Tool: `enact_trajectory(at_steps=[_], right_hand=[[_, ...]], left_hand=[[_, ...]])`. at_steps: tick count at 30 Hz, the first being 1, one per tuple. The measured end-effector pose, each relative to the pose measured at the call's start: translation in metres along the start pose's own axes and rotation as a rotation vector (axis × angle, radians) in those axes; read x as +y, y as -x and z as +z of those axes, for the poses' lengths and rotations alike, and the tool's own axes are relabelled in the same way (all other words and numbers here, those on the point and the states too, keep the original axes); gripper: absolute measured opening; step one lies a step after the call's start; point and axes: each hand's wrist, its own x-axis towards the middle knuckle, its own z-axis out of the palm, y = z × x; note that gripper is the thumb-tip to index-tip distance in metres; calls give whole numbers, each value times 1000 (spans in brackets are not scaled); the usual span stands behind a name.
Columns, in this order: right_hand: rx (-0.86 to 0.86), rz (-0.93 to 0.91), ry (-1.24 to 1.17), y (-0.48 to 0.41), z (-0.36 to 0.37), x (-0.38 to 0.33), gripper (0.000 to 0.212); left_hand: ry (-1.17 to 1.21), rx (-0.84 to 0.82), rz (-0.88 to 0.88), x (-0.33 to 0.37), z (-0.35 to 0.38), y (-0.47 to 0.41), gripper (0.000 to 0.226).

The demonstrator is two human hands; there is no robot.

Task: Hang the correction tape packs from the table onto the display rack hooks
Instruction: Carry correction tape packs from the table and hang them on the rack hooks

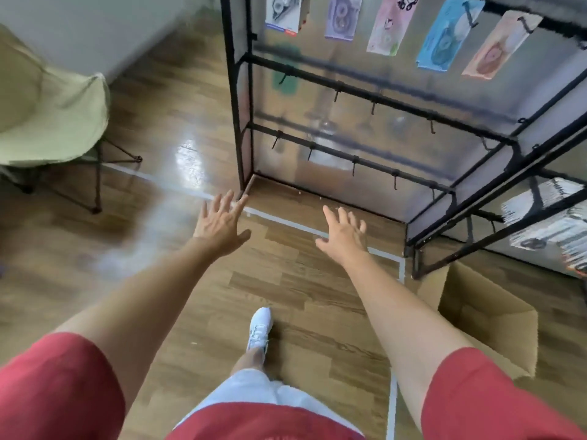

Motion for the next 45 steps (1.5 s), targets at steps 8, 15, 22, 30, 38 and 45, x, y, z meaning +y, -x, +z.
enact_trajectory(at_steps=[8, 15, 22, 30, 38, 45], right_hand=[[-54, -289, 144, 29, 13, -130, 77], [-3, -620, 155, 67, 18, -296, 73], [40, -804, 186, 114, 28, -459, 73], [100, -972, 146, 145, 17, -615, 74], [94, -1051, 77, 122, 14, -755, 73], [80, -1169, 6, 78, -7, -898, 70]], left_hand=[[40, 41, -431, -109, 3, 139, 77], [93, 149, -704, -215, -5, 243, 74], [138, 237, -897, -339, -25, 333, 74], [200, 339, -1051, -464, -56, 396, 72], [334, 512, -1103, -567, -88, 377, 72], [276, 592, -1122, -689, -135, 344, 73]])
